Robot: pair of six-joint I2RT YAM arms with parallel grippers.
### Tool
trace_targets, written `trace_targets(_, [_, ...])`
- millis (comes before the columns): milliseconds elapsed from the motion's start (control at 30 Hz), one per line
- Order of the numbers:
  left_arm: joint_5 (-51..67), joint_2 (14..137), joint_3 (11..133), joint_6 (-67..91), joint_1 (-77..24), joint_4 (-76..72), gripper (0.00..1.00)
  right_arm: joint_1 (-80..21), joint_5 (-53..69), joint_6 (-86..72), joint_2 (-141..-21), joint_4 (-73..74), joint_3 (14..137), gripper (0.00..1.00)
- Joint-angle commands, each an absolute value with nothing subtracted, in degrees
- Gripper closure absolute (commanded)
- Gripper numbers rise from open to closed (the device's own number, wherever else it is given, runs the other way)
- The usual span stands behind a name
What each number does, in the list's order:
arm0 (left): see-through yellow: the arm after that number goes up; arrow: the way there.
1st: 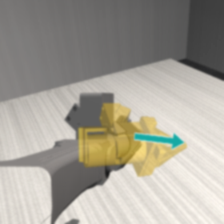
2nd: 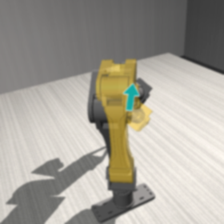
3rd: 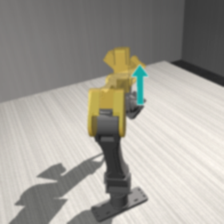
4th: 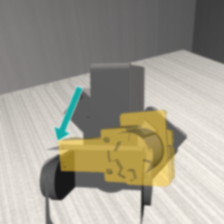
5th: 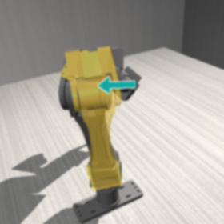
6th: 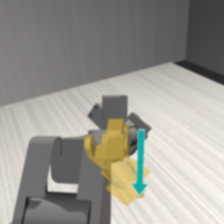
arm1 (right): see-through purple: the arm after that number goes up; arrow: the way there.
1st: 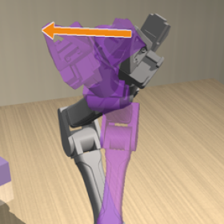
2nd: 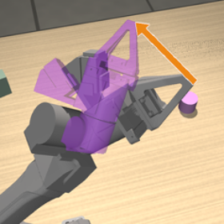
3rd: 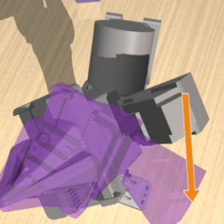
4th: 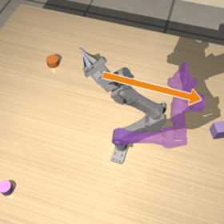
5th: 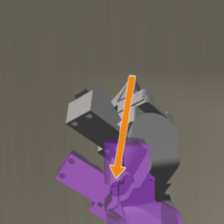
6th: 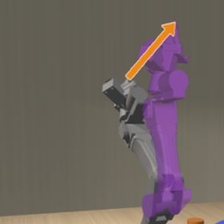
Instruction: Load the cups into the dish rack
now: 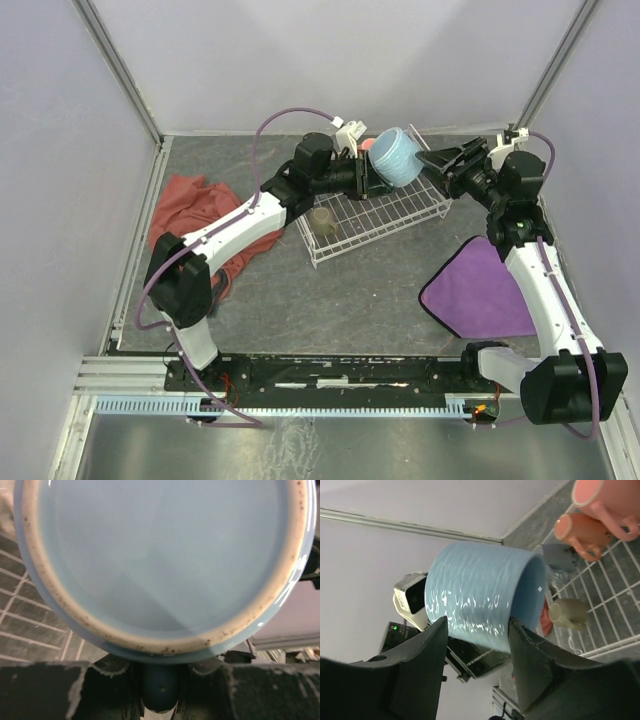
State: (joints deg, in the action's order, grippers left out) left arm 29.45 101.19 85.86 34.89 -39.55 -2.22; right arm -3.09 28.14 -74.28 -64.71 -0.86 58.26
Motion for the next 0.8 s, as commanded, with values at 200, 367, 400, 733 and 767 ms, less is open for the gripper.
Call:
trace_targets(200, [16.27,100.63,87.83,28.19,-37.47,-0.48,0.97,-1.86,29.33,-62.42,-61.29,6.54,60.42,0.39])
trace_targets(367, [13.44,103.24,89.52,23.01,-38.89,2.75,0.97,-1.33,26.73,-55.53,-60.00,15.21,63.82,0.39])
trace_targets(400, [12.86,103.79,89.72,22.04,-39.22,3.24,0.97,-1.22,26.46,-54.67,-59.86,16.39,64.46,0.39])
trace_targets(733, [7.81,108.65,91.71,15.60,-42.14,5.69,0.97,-0.75,24.73,-49.85,-59.08,21.84,66.61,0.38])
trace_targets(767, [7.66,108.99,91.73,15.38,-42.23,5.52,0.97,-0.74,24.70,-49.74,-59.20,21.88,66.53,0.38])
